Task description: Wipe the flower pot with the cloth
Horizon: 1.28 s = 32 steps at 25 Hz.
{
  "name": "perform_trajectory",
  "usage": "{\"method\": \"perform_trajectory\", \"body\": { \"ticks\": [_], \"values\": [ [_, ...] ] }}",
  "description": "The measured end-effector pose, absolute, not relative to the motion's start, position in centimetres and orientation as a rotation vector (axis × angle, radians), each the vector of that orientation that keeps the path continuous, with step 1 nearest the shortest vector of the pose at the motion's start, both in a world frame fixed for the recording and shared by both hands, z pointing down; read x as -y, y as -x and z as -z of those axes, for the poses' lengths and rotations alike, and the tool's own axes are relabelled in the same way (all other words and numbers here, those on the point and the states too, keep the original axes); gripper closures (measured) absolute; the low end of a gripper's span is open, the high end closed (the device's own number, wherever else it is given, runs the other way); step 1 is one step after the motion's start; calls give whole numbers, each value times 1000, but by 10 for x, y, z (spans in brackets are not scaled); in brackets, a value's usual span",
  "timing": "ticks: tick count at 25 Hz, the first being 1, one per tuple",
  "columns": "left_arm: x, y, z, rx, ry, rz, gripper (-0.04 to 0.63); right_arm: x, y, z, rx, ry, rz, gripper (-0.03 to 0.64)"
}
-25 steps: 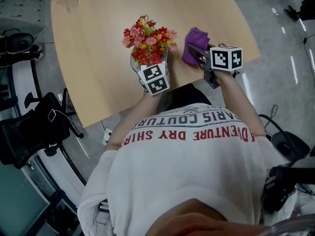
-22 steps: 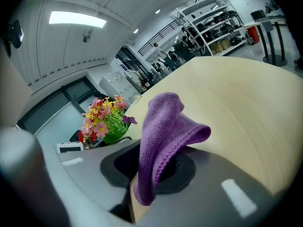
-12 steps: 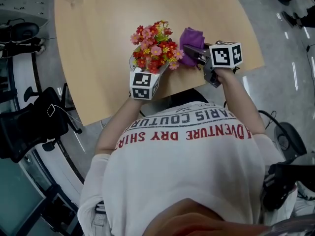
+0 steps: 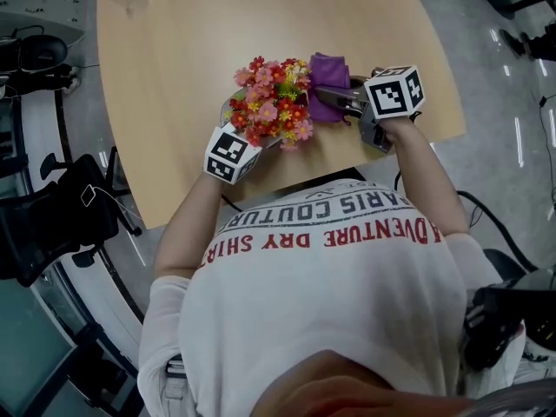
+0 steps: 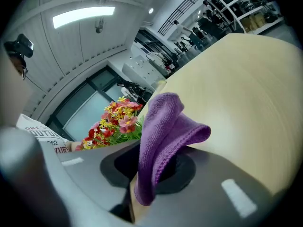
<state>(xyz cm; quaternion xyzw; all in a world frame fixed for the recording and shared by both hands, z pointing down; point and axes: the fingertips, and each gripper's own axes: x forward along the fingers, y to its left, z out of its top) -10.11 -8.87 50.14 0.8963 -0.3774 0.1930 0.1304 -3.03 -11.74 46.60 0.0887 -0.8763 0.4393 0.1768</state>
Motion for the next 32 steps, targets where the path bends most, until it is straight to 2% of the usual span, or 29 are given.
{"method": "perform_trajectory", "body": {
  "ticks": [12,32],
  "values": [
    [97,103,-509,1055,-2642,-527,71,116,51,-488,2412,-34,-1205,572],
    [99,103,-510,1043,-2673,-537,69,144,56,-546,2254,-281,-1141,572]
  ]
}}
